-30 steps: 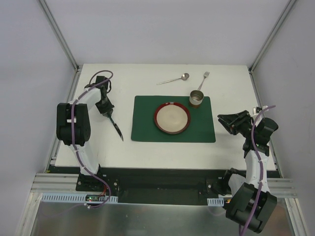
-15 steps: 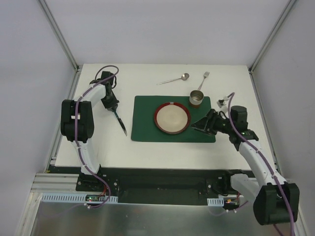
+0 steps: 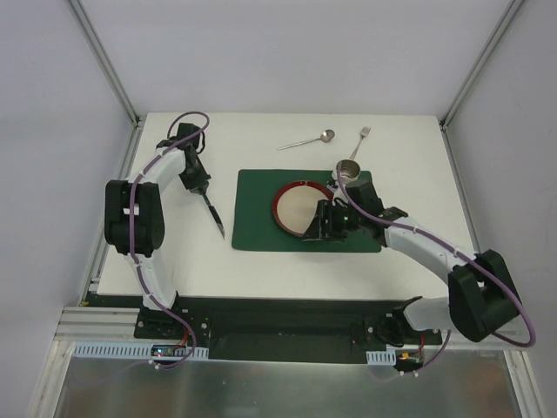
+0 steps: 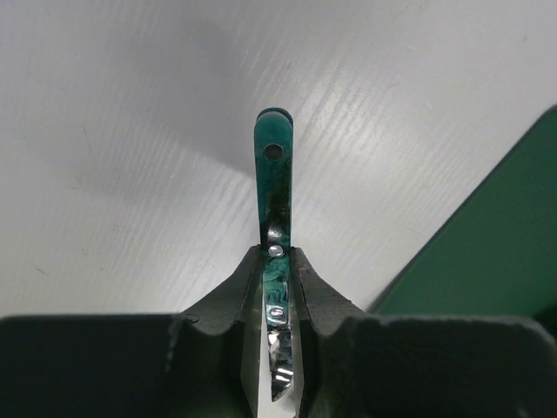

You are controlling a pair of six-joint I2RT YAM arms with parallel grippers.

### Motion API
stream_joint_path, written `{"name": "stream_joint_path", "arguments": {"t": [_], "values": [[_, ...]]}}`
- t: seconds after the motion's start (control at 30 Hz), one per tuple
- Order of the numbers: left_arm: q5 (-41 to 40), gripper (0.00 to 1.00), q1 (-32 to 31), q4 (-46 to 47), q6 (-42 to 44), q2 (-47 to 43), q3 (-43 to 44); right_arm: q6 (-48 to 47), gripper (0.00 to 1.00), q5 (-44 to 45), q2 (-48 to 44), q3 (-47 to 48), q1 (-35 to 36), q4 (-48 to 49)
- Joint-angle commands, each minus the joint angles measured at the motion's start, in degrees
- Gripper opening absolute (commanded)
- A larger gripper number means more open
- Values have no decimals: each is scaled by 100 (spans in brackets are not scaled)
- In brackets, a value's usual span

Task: Set the dinner table for one person
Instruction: Pick up the knife at the center of the board.

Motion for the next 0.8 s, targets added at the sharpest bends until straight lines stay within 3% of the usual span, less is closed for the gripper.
{"name": "stream_joint_path", "arguments": {"t": [0.0, 0.47, 0.77], "values": [[108, 0, -52, -105, 125, -545, 176, -165, 54, 202, 588, 904, 256, 440], [337, 0, -271, -184, 98, -1064, 9, -148, 54, 36, 3242, 3285, 775, 564], [469, 0, -658, -193, -60, -1310, 44, 19, 54, -70, 4096, 4105, 933, 713]]}}
